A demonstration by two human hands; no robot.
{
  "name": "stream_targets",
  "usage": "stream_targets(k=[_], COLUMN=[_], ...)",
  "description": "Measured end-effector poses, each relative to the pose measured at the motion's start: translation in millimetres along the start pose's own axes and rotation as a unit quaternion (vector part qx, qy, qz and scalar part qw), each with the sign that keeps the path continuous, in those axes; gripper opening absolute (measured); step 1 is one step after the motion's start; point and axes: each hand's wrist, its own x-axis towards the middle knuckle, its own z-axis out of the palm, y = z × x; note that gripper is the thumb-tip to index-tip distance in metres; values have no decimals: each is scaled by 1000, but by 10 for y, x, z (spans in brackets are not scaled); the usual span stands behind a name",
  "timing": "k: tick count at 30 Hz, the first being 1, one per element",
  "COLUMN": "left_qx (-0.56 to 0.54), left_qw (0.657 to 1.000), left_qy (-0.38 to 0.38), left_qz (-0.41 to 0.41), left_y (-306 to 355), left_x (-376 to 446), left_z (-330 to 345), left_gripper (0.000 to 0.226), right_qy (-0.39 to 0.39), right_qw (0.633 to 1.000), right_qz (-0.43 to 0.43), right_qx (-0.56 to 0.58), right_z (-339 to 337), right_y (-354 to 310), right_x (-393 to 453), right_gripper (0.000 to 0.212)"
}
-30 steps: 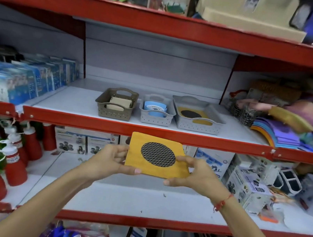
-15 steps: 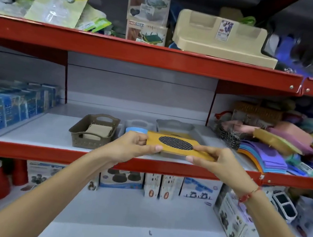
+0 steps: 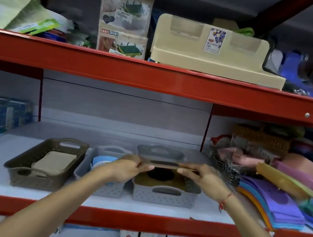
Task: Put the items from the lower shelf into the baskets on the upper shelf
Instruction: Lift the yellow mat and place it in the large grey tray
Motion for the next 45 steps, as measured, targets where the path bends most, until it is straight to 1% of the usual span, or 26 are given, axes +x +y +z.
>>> stream_targets(k=[1,3,5,6,7,10,14,17,23,26,28,30,31,32,33,35,36,37,38,39,40,41,42,45], left_qx=[28,94,113,133,157,226,320,356,394,397,362,253,174,93,29,-37,-53,-68,-81,-91,-98,-108,-130,-172], left_qw=[999,994,989,986,982,968,946,934,919,917,931,964,979,988,988,980,975,969,964,959,954,950,947,946], left_qy=[-4,-26,-32,-38,-38,-41,-36,-22,14,33,48,83,102,123,144,172,183,189,185,176,165,151,134,88], left_qz=[-14,-55,-91,-95,-94,-99,-33,-21,-19,-17,-11,-9,-16,-30,-47,-90,-116,-143,-173,-203,-231,-249,-261,-258], left_y=[-7,30,37,48,49,63,96,89,82,71,42,-13,-35,-55,-88,-167,-221,-277,-341,-389,-466,-531,-587,-676], left_x=[76,170,270,309,352,437,447,501,561,594,582,536,483,422,355,245,207,178,149,142,134,131,126,87], left_z=[34,98,155,170,172,155,225,294,281,325,320,291,257,212,138,-37,-138,-244,-345,-419,-494,-546,-583,-647], left_gripper=[45,43,39,38,38,38,25,25,37,37,33,32,34,36,37,40,43,48,53,59,66,71,77,90], right_qy=[-11,-35,-70,-89,-109,-123,-154,-169,-136,-131,-135,-136,-126,-114,-95,-48,-35,-35,-45,-63,-81,-100,-118,-153], right_qw=[1000,999,995,990,982,961,951,950,957,959,960,962,967,976,987,999,994,977,948,913,885,866,856,838], right_qz=[-8,-13,-23,-32,-39,-63,-81,-103,-93,-81,-68,-59,-57,-49,-41,-19,3,35,71,105,133,152,162,182], right_qx=[-4,-13,-68,-108,-151,-237,-254,-241,-237,-238,-234,-230,-214,-179,-126,16,104,206,307,389,439,465,477,492], right_z=[5,43,85,107,118,129,174,212,288,319,315,295,292,283,283,295,304,324,358,387,430,481,538,726], right_y=[27,87,175,219,238,255,280,266,286,276,286,267,242,190,109,-95,-231,-380,-544,-697,-857,-989,-1101,-1367], right_x=[31,103,201,258,300,395,468,494,528,537,540,529,533,529,548,602,630,654,669,677,687,705,723,770], right_gripper=[32,38,58,67,70,54,42,33,34,35,36,38,39,40,41,39,36,34,32,30,29,26,23,23])
